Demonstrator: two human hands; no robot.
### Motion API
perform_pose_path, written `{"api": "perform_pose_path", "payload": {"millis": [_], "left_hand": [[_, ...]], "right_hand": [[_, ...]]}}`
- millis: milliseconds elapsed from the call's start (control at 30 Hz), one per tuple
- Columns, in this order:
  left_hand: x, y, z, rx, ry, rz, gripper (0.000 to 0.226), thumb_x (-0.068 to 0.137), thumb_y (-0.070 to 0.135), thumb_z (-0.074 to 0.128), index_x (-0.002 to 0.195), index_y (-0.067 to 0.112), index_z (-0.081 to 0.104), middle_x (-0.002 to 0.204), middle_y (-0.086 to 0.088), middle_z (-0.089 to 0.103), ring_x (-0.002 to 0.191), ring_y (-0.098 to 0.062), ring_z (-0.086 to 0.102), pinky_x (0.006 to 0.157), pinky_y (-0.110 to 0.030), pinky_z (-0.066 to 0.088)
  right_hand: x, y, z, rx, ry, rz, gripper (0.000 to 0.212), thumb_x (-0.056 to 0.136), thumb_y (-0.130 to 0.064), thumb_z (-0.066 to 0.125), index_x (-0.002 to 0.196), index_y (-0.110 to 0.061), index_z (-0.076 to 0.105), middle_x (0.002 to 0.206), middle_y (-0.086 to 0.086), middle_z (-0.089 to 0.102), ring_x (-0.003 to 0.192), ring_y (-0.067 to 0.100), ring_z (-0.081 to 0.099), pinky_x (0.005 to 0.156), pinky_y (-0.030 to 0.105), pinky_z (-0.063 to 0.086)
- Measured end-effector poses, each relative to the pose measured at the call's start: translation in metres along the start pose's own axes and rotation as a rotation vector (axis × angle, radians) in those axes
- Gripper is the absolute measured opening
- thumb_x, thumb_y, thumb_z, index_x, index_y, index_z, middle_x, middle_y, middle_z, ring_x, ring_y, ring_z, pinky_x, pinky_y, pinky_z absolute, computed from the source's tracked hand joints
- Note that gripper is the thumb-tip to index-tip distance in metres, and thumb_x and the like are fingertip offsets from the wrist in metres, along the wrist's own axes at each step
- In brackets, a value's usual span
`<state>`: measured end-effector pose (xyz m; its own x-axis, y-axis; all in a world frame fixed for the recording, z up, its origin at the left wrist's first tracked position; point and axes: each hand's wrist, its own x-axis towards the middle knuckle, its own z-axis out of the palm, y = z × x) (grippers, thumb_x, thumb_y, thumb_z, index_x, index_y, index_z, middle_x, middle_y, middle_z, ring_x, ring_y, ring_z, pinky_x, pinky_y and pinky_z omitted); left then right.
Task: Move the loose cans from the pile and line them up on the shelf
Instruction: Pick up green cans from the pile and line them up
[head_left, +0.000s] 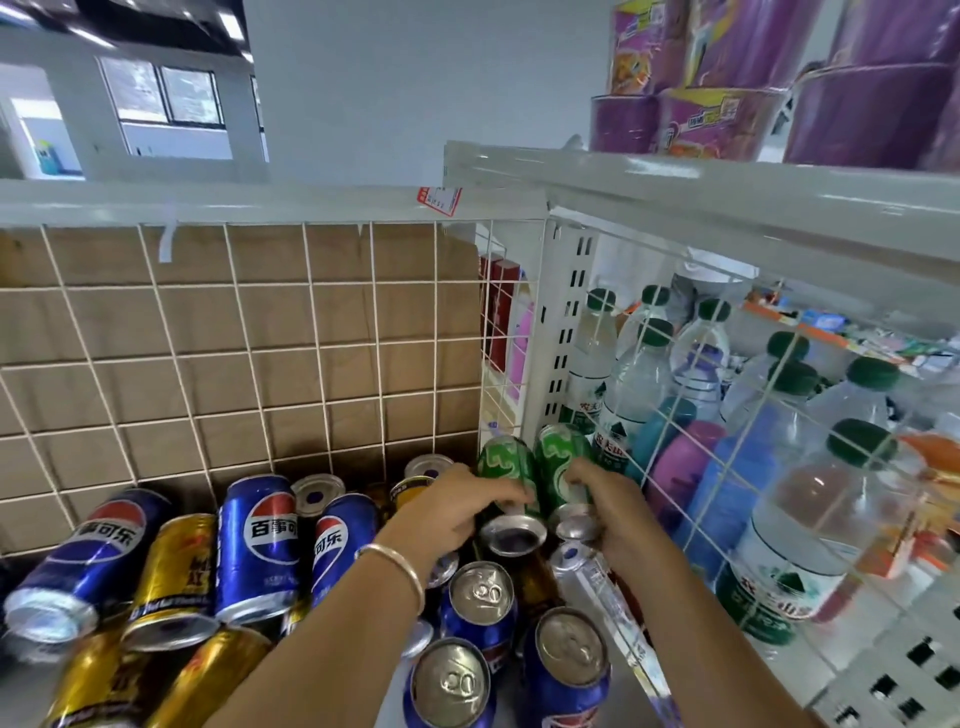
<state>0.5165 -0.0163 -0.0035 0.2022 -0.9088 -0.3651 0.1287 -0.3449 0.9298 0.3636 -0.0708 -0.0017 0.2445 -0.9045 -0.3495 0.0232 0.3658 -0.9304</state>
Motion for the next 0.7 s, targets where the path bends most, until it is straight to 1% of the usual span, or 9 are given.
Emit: {"api": "perform_pose_path", "payload": {"millis": [67, 133, 200, 267, 367, 433, 500, 600, 700], "left_hand": [[-0.008, 0.002, 0.0, -0.206, -0.018, 0.038, 0.015, 0.073, 0.0, 0.073, 0.086, -0.001, 0.067, 0.084, -0.016, 0.067, 0.083, -0.027, 0.063, 0.085, -0.036, 0.051], [-0.019, 0.009, -0.002, -0.386, -0.055, 0.074, 0.021, 0.077, 0.002, 0.069, 0.098, -0.001, 0.067, 0.091, -0.017, 0.07, 0.086, -0.028, 0.065, 0.08, -0.036, 0.054], [-0.034, 0.019, -0.006, -0.511, -0.103, 0.108, 0.041, 0.074, 0.01, 0.068, 0.114, 0.001, 0.063, 0.108, -0.019, 0.069, 0.096, -0.029, 0.067, 0.08, -0.038, 0.057], [-0.05, 0.025, -0.014, -0.551, -0.147, 0.146, 0.048, 0.073, 0.019, 0.066, 0.119, 0.006, 0.06, 0.112, -0.017, 0.069, 0.097, -0.028, 0.069, 0.08, -0.043, 0.058], [-0.073, 0.025, -0.029, -0.563, -0.178, 0.18, 0.05, 0.078, 0.031, 0.061, 0.125, 0.013, 0.054, 0.118, -0.015, 0.067, 0.104, -0.031, 0.066, 0.083, -0.05, 0.055], [-0.086, 0.022, -0.042, -0.595, -0.169, 0.189, 0.048, 0.079, 0.034, 0.059, 0.121, 0.012, 0.056, 0.116, -0.014, 0.068, 0.103, -0.03, 0.067, 0.089, -0.05, 0.052], [-0.098, 0.017, -0.06, -0.61, -0.107, 0.187, 0.044, 0.077, 0.034, 0.06, 0.115, 0.011, 0.06, 0.111, -0.014, 0.07, 0.095, -0.027, 0.069, 0.087, -0.045, 0.053], [-0.117, 0.001, -0.094, -0.592, 0.052, 0.211, 0.057, 0.071, 0.029, 0.071, 0.123, 0.009, 0.058, 0.116, -0.015, 0.068, 0.1, -0.028, 0.067, 0.083, -0.041, 0.056], [-0.152, -0.018, -0.128, -0.627, 0.167, 0.249, 0.056, 0.075, 0.024, 0.069, 0.125, 0.004, 0.057, 0.119, -0.019, 0.065, 0.109, -0.033, 0.062, 0.094, -0.044, 0.051]], "right_hand": [[-0.005, -0.006, 0.0, 0.185, -0.065, 0.022, 0.007, 0.08, -0.015, 0.061, 0.084, -0.009, 0.062, 0.077, 0.011, 0.062, 0.06, 0.023, 0.057, 0.06, 0.03, 0.045], [-0.012, -0.013, 0.002, 0.312, -0.142, 0.026, 0.01, 0.082, -0.018, 0.062, 0.086, -0.01, 0.065, 0.079, 0.011, 0.068, 0.069, 0.025, 0.061, 0.067, 0.033, 0.047], [-0.019, -0.019, 0.008, 0.383, -0.22, 0.02, 0.029, 0.077, -0.025, 0.064, 0.101, -0.01, 0.067, 0.088, 0.012, 0.072, 0.082, 0.028, 0.065, 0.074, 0.037, 0.049], [-0.025, -0.025, 0.016, 0.408, -0.294, 0.008, 0.05, 0.072, -0.032, 0.065, 0.117, -0.012, 0.063, 0.108, 0.015, 0.07, 0.099, 0.032, 0.064, 0.084, 0.043, 0.048], [-0.036, -0.03, 0.033, 0.424, -0.408, 0.001, 0.058, 0.071, -0.038, 0.065, 0.123, -0.014, 0.06, 0.122, 0.016, 0.065, 0.117, 0.035, 0.057, 0.1, 0.051, 0.039], [-0.043, -0.03, 0.05, 0.394, -0.502, 0.012, 0.07, 0.062, -0.043, 0.075, 0.125, -0.016, 0.059, 0.121, 0.015, 0.065, 0.116, 0.034, 0.059, 0.097, 0.051, 0.043], [-0.055, -0.03, 0.071, 0.375, -0.592, 0.018, 0.079, 0.05, -0.042, 0.085, 0.12, -0.015, 0.061, 0.116, 0.015, 0.068, 0.104, 0.031, 0.067, 0.084, 0.046, 0.052], [-0.082, -0.029, 0.108, 0.256, -0.664, -0.036, 0.042, 0.071, -0.034, 0.066, 0.107, -0.013, 0.065, 0.103, 0.013, 0.073, 0.09, 0.024, 0.072, 0.078, 0.039, 0.051], [-0.113, -0.022, 0.155, 0.06, -0.687, -0.14, 0.019, 0.082, -0.022, 0.061, 0.098, -0.012, 0.066, 0.087, 0.005, 0.076, 0.077, 0.015, 0.073, 0.065, 0.027, 0.054]]}}
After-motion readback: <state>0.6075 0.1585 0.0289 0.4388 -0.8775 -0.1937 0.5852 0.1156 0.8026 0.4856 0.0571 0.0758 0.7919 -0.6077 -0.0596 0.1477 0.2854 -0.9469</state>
